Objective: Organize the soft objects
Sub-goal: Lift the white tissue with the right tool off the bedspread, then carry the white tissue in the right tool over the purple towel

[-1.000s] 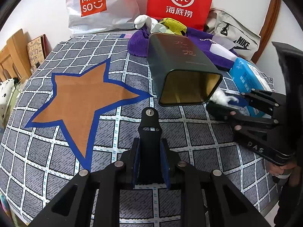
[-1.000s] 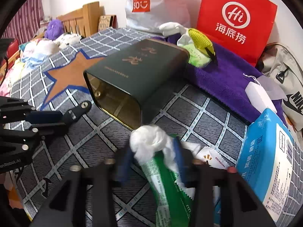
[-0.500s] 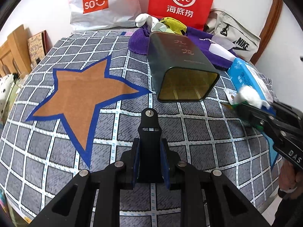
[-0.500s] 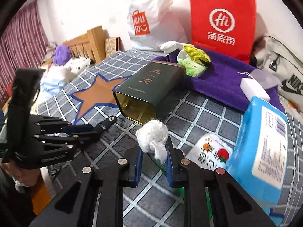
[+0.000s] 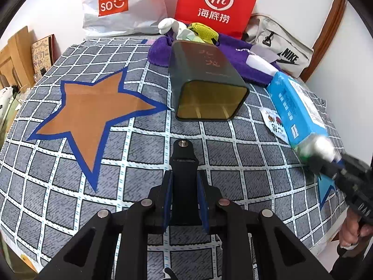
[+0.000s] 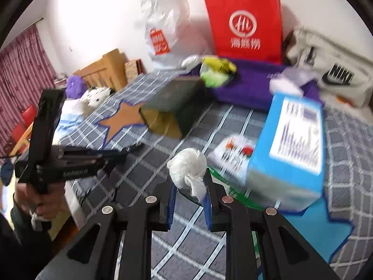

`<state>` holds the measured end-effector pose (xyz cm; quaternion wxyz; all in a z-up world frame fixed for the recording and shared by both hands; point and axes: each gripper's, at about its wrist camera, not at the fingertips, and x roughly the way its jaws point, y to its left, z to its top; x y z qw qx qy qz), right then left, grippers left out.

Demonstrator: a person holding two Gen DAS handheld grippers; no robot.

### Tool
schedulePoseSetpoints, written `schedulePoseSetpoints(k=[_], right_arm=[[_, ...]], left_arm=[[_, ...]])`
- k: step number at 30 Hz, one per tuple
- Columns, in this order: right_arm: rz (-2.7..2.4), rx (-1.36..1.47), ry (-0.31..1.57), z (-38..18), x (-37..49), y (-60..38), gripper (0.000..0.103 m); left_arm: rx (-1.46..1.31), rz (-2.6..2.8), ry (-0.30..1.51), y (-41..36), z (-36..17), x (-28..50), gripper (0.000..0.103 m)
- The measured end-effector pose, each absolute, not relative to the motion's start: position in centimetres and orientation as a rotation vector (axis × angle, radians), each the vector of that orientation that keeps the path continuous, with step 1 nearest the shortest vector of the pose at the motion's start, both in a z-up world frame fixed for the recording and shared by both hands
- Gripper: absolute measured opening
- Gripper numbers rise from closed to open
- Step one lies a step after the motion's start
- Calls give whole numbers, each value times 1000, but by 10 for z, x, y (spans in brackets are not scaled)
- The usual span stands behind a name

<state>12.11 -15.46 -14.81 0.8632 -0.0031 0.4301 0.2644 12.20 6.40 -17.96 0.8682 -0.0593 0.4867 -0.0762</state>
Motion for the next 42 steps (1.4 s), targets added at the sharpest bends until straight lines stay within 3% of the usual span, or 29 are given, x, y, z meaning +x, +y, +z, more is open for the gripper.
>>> schedulePoseSetpoints(k=[7, 11, 23, 42], right_arm=[[587, 20, 975, -182, 109, -159, 23], [583, 88, 985, -183, 107, -172, 20], [487, 167, 898, -155, 98, -214, 20], [411, 79, 792, -88, 126, -227, 20]], left_arm=[[-115, -180, 1041, 55, -183, 121, 20], [-113, -185, 1047, 50, -186, 122, 20], [-78, -191, 1013, 42, -183, 119, 20], [-89, -204, 894, 40, -99, 137, 20]])
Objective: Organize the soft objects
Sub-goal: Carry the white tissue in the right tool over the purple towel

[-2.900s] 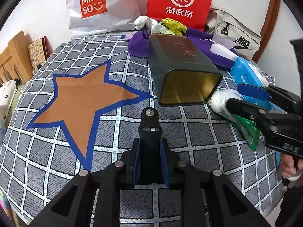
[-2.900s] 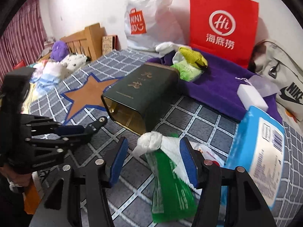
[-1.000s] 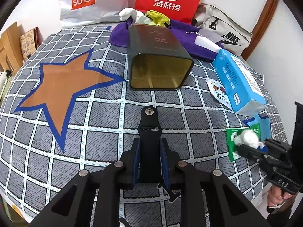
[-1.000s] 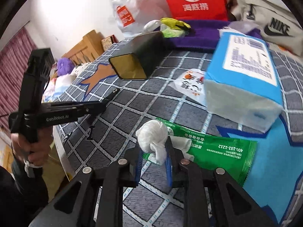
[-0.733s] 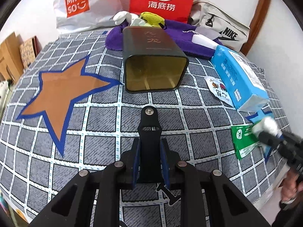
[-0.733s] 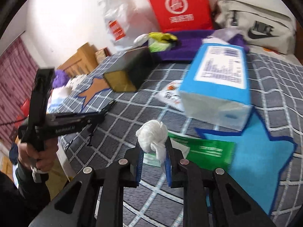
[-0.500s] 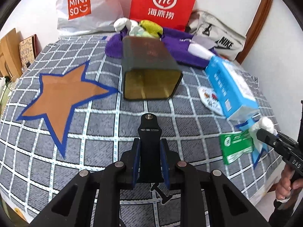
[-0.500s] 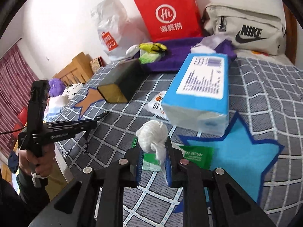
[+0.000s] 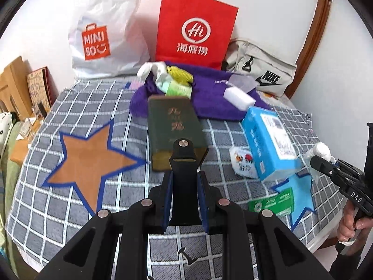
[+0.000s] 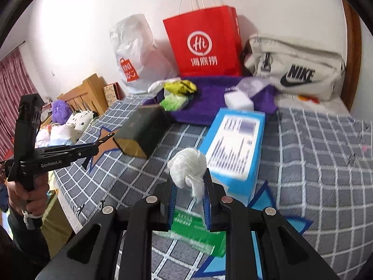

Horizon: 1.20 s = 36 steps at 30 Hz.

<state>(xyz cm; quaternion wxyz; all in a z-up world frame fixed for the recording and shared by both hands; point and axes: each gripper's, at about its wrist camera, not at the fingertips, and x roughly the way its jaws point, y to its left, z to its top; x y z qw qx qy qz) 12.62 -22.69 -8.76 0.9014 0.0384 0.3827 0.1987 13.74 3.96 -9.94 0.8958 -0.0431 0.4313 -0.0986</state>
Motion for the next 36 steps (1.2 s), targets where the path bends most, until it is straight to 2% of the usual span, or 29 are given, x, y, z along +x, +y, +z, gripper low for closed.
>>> schedulePoseSetpoints(k=[14, 36], right_arm=[[338, 49, 761, -51, 181, -239, 20], [301, 36, 805, -58, 291, -245, 20]], left_arm=[[-83, -196, 851, 36, -64, 186, 20], [-130, -144, 899, 40, -78, 278, 20]])
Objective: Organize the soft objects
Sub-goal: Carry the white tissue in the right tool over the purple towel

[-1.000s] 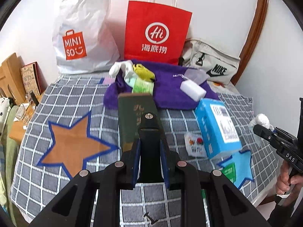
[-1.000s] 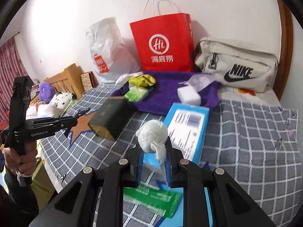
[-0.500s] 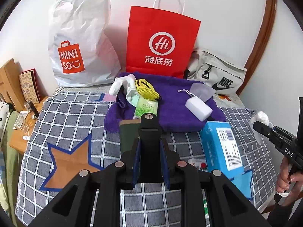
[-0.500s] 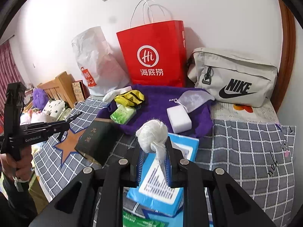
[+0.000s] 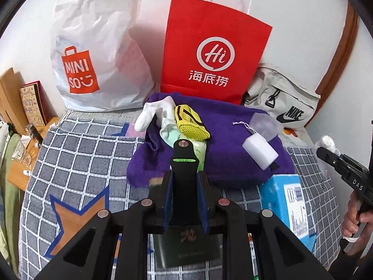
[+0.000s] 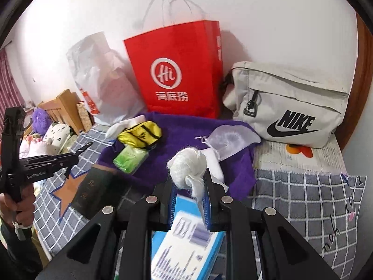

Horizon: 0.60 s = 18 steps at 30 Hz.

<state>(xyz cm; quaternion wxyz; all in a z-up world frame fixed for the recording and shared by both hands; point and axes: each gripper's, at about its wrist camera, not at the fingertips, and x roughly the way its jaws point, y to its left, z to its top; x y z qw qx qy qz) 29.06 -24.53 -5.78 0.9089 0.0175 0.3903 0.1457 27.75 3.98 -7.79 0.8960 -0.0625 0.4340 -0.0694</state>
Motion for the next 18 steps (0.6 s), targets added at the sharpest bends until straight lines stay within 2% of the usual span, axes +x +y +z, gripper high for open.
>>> schedulePoseSetpoints(k=[18], right_arm=[[256, 21, 904, -98, 355, -261, 20]], left_arm=[[-110, -159, 995, 32, -110, 344, 20]])
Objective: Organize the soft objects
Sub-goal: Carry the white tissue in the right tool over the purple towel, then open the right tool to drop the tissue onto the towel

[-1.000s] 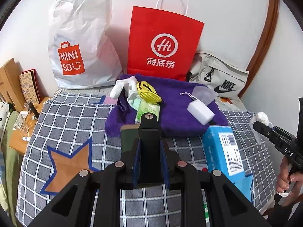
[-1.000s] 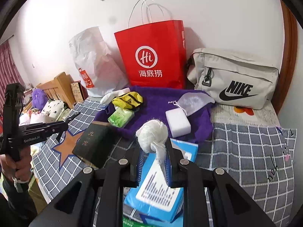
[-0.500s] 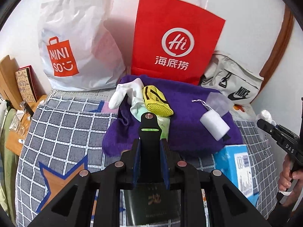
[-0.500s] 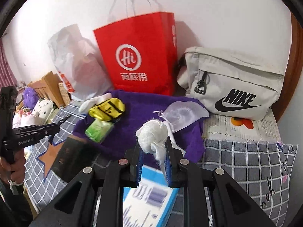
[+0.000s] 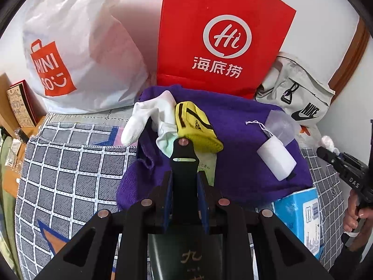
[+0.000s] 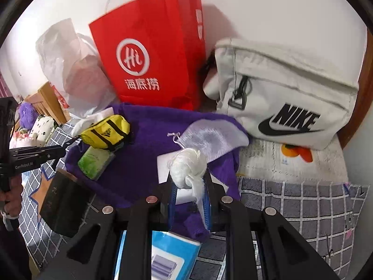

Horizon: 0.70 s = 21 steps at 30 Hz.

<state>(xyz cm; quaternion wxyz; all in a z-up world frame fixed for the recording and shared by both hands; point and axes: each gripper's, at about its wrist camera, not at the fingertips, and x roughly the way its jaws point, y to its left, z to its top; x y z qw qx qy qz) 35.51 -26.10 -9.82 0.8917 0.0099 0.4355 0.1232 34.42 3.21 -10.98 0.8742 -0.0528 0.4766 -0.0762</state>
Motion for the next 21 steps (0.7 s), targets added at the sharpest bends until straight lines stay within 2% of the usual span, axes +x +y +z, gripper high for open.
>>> schedulePoseSetpoints(k=[8, 21], right_arm=[[251, 61, 984, -135, 379, -265, 20], [265, 37, 1037, -152, 396, -259, 21]], left_arm=[[-125, -146, 988, 40, -117, 354, 20], [-119, -132, 1037, 33, -143, 384, 20]])
